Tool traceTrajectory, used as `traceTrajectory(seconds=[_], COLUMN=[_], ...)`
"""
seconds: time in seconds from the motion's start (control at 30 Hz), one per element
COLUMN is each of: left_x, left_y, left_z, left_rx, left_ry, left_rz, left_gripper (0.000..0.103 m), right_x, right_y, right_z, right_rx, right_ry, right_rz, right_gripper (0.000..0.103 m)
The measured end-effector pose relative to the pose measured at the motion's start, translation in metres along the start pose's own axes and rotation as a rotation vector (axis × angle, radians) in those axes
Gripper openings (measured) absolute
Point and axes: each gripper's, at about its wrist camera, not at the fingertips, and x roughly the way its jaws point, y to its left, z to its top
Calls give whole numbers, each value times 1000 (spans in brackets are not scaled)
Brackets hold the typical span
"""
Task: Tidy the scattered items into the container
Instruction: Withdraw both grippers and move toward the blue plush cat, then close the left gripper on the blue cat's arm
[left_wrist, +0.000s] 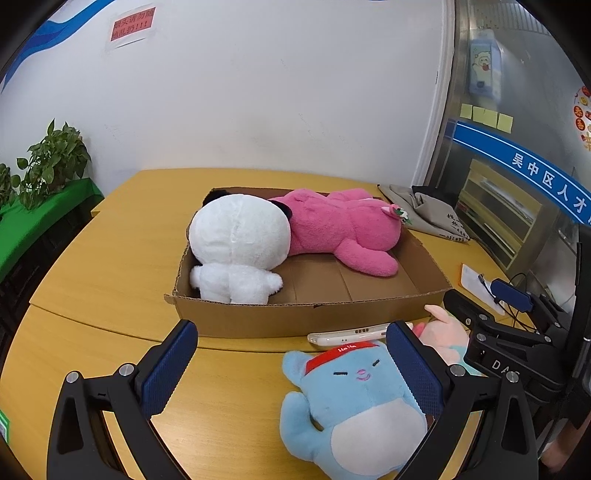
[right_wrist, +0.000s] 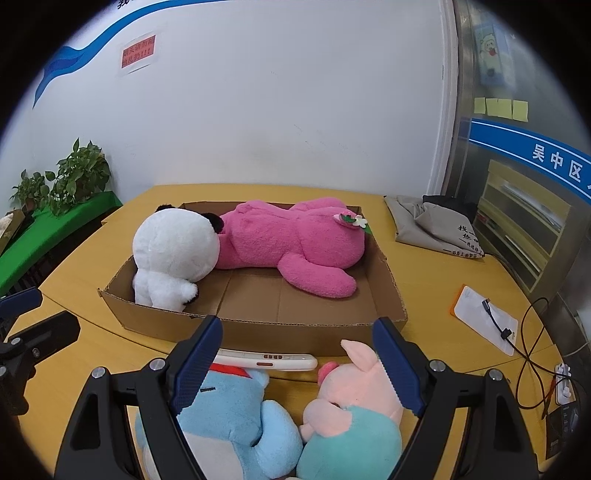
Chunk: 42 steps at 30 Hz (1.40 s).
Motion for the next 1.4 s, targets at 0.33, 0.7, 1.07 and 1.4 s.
traceTrajectory(seconds=[0.33, 0.7, 1.07, 1.4], left_x=[22, 99, 75, 73], left_y=[11, 50, 79, 111], left_z=[-15, -87, -110, -119], left_rx=[-23, -189, -216, -228], left_ry=[81, 355, 357, 373], left_rz=[-75, -222, -247, -185], left_gripper=[103, 103, 99, 97], right_x=[10, 30, 25, 17], right_y=[-7, 36, 56, 20], right_z=[-16, -86, -100, -90], right_rx=[-16, -182, -118, 14], right_ry=[35, 211, 255, 261], right_rz=[32, 323, 523, 375], right_gripper=[83, 81, 68, 75])
